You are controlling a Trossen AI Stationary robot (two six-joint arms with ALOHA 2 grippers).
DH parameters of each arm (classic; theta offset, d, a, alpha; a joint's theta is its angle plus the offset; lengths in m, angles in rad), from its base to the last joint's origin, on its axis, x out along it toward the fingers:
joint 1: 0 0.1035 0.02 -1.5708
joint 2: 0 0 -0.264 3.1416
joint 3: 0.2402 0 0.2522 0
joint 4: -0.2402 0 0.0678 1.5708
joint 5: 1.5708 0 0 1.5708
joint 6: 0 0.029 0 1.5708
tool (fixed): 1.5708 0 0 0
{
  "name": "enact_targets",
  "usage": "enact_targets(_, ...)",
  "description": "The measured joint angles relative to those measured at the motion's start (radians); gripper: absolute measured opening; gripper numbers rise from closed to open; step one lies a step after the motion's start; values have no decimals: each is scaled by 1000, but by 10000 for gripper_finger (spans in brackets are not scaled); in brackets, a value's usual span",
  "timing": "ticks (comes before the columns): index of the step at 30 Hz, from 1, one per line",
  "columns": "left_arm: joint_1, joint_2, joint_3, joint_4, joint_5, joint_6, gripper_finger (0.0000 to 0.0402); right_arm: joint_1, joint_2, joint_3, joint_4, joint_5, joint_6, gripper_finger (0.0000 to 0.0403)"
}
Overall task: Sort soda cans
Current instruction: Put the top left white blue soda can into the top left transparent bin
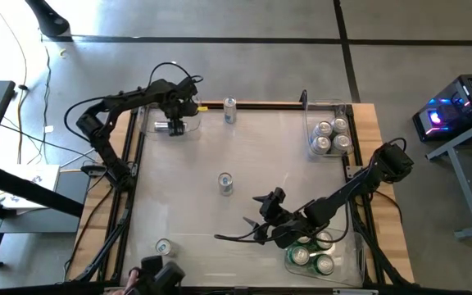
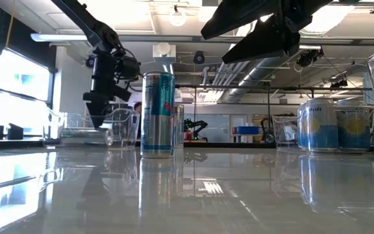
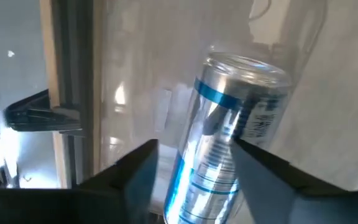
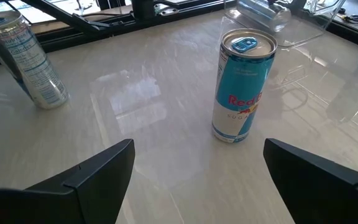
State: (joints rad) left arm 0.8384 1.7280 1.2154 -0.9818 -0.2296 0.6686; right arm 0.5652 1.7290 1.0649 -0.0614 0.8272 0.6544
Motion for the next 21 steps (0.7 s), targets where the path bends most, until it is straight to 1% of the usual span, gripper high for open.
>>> enact_targets(4, 0, 27, 5, -14, 7, 19, 267, 0, 0, 0, -1, 0, 0, 353)
enact_targets(7, -3, 46, 1, 2, 44, 41, 294, 0, 0, 0, 0, 0, 0, 353)
enact_targets(11, -11, 60, -1, 15, 61, 65, 300, 0, 0, 0, 0, 0, 0, 353)
enact_targets(16, -11, 94, 2, 48, 36, 72, 300, 0, 0, 0, -2, 0, 14, 353)
enact_targets(21, -10, 132, 5, 36, 40, 76, 298, 0, 0, 0, -4, -2, 19, 353)
